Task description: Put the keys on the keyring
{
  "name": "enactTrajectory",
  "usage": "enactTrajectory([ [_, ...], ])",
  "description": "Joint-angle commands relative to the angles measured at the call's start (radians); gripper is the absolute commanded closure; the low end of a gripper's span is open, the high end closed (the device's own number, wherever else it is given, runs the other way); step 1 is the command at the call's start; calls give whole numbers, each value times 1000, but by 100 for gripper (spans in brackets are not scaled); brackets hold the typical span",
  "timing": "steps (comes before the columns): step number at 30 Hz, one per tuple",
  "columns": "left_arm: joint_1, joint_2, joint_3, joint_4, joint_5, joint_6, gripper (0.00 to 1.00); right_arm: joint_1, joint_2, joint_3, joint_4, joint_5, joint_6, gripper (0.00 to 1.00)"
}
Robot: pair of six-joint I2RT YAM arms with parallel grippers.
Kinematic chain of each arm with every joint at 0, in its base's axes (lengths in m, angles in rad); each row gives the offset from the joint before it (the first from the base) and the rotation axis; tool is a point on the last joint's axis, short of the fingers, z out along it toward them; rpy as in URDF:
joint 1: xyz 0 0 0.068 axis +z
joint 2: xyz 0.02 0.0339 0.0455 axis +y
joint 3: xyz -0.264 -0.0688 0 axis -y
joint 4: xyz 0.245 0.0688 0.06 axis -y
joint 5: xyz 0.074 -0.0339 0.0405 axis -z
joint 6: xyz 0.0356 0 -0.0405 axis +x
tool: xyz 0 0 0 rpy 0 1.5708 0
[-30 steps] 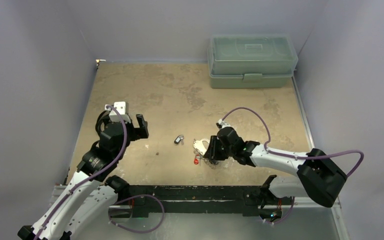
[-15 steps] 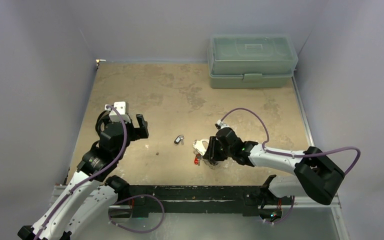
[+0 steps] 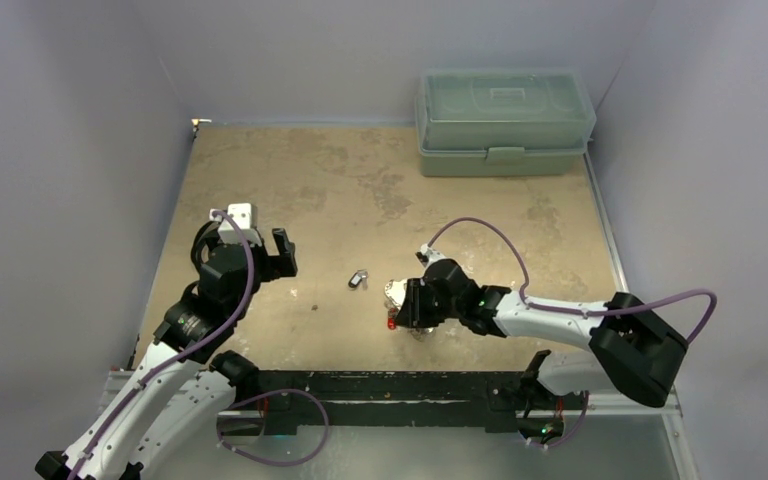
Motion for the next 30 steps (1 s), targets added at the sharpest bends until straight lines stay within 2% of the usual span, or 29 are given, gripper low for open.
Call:
enactTrajectory([
  [1, 6, -6, 16, 19, -2, 23, 6, 18, 17, 43, 58, -14, -19, 67],
  [10, 6, -8, 16, 18, -2, 24, 6, 20, 1, 71, 12, 71, -75, 67],
  [17, 7, -1, 19, 26, 77, 34, 6, 20, -144, 70, -135, 294, -38, 65],
  [22, 6, 71, 48, 24, 215, -2, 10, 20, -262, -3, -188, 347, 63, 62],
  [27, -7, 210, 23, 103, 513, -121, 21, 20, -290, -75, -195, 301, 105, 62],
  [30, -90, 276, 8, 153, 511, -175, 27, 20, -319, -110, -195, 267, 128, 62],
])
